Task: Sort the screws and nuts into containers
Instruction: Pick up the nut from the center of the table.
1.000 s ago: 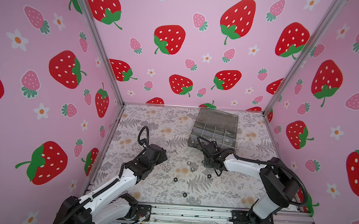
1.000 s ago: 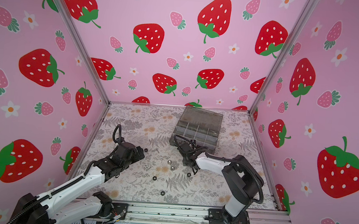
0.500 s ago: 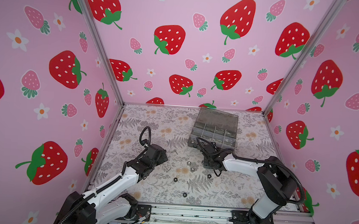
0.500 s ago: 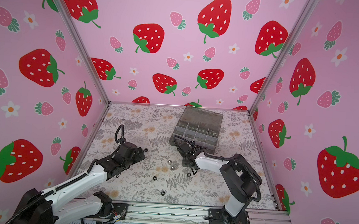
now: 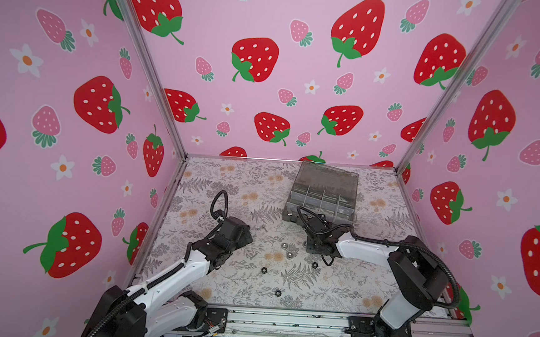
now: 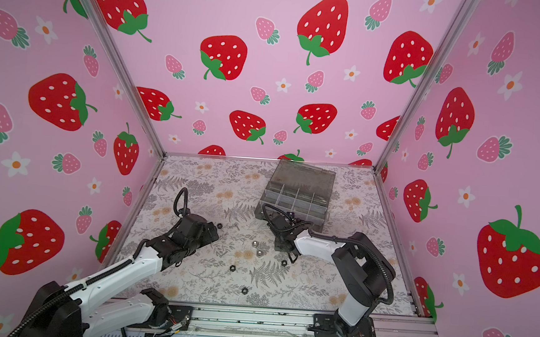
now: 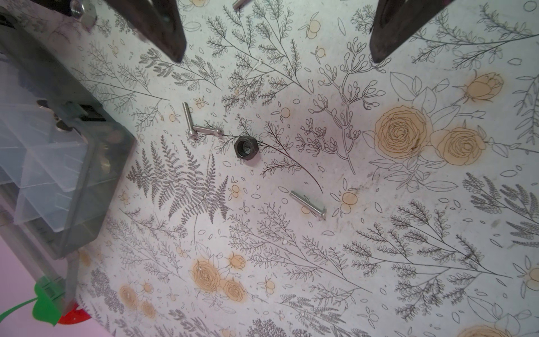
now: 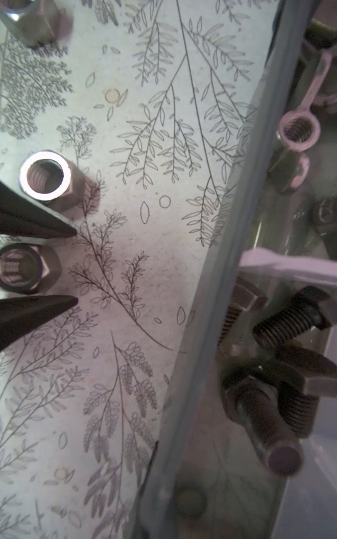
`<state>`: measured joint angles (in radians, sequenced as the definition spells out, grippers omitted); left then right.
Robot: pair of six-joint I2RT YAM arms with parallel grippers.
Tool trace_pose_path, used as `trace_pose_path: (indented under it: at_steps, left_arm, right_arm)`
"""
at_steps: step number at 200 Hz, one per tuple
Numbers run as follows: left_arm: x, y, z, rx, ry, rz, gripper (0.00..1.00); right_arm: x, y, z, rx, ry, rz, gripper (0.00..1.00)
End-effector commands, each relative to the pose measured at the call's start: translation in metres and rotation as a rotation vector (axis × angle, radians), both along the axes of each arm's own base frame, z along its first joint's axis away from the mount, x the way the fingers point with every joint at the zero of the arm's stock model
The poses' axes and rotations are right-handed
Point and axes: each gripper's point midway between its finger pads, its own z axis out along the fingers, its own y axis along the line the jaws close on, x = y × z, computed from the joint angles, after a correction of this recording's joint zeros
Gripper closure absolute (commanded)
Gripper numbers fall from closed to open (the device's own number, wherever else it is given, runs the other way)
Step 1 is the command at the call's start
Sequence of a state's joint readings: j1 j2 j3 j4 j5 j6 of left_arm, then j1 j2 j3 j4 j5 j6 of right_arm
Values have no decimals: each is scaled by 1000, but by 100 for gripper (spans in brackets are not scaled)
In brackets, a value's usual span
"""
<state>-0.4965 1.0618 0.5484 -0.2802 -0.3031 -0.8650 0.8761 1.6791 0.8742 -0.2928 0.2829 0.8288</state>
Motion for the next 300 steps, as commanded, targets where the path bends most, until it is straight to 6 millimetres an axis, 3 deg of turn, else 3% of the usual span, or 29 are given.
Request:
trace_pose_path:
  at_steps: [1, 101, 156, 201, 245, 300]
  left_arm:
    - [7, 1, 13, -15, -28, 29, 1]
    - [8, 1, 14, -15, -24, 29, 1]
    - [8, 1, 13, -17, -17, 27, 1]
    - [7, 2, 12, -11, -14, 27, 1]
    - [8, 0, 11, -12, -7, 22, 1]
    - [8, 1, 13, -6, -13, 22, 1]
  right_arm:
    - [-24, -15, -19, -36, 107, -8, 66]
    - [-34, -23, -17, -72, 137, 9, 65]
    - [-31, -22, -25, -83, 130, 12, 69]
    - [-27, -18, -24, -71, 120, 12, 79]
    - [-21, -17, -2, -52, 70, 11, 90]
    - [-4, -18, 44, -31, -47, -13, 97]
